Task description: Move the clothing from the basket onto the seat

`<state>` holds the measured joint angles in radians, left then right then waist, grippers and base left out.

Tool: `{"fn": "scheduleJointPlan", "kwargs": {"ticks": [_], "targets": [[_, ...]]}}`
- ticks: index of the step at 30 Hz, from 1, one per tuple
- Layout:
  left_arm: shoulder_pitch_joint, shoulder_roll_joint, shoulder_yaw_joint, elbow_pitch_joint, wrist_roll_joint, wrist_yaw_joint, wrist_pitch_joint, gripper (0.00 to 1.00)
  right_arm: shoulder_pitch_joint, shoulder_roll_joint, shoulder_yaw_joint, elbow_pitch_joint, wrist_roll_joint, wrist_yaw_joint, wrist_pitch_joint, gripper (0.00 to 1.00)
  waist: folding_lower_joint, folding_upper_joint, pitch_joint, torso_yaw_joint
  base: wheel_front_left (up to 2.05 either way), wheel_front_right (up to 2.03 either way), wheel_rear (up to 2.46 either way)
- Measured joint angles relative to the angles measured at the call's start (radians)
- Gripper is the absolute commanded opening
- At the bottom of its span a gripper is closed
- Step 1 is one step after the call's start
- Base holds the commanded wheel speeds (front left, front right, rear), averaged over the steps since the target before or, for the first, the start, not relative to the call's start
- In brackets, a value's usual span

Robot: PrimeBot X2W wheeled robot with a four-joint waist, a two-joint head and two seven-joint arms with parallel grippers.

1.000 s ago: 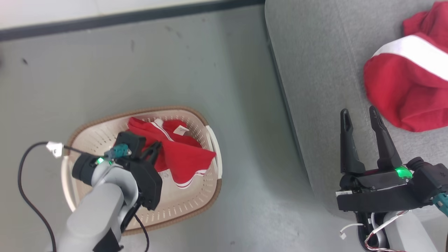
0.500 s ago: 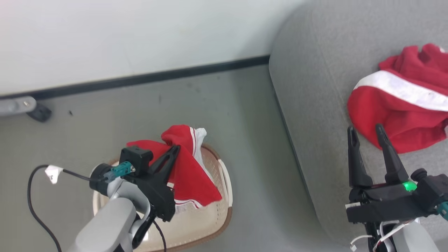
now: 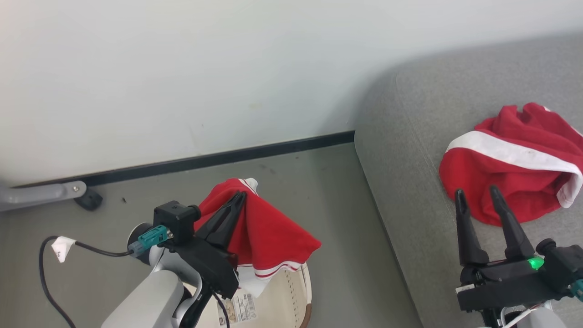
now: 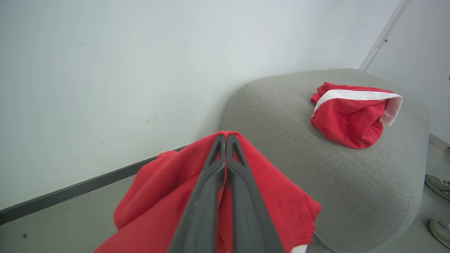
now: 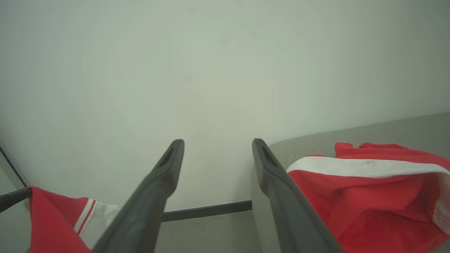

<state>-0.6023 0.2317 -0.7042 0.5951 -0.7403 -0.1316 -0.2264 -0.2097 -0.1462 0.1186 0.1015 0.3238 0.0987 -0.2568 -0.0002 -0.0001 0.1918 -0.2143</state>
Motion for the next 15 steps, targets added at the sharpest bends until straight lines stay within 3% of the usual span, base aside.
{"fn": "scheduleJointPlan", "kwargs": {"ticks": [15], "targets": [[-0.028,-0.009,0.013,-0.172,-0.002,0.045,0.015,0.0,0.043,-0.02,0.075,-0.007,0.018,0.016,0.007,1.0,0.0001,0.0,-0.097,0.04,0.0,0.0,0.0]]}}
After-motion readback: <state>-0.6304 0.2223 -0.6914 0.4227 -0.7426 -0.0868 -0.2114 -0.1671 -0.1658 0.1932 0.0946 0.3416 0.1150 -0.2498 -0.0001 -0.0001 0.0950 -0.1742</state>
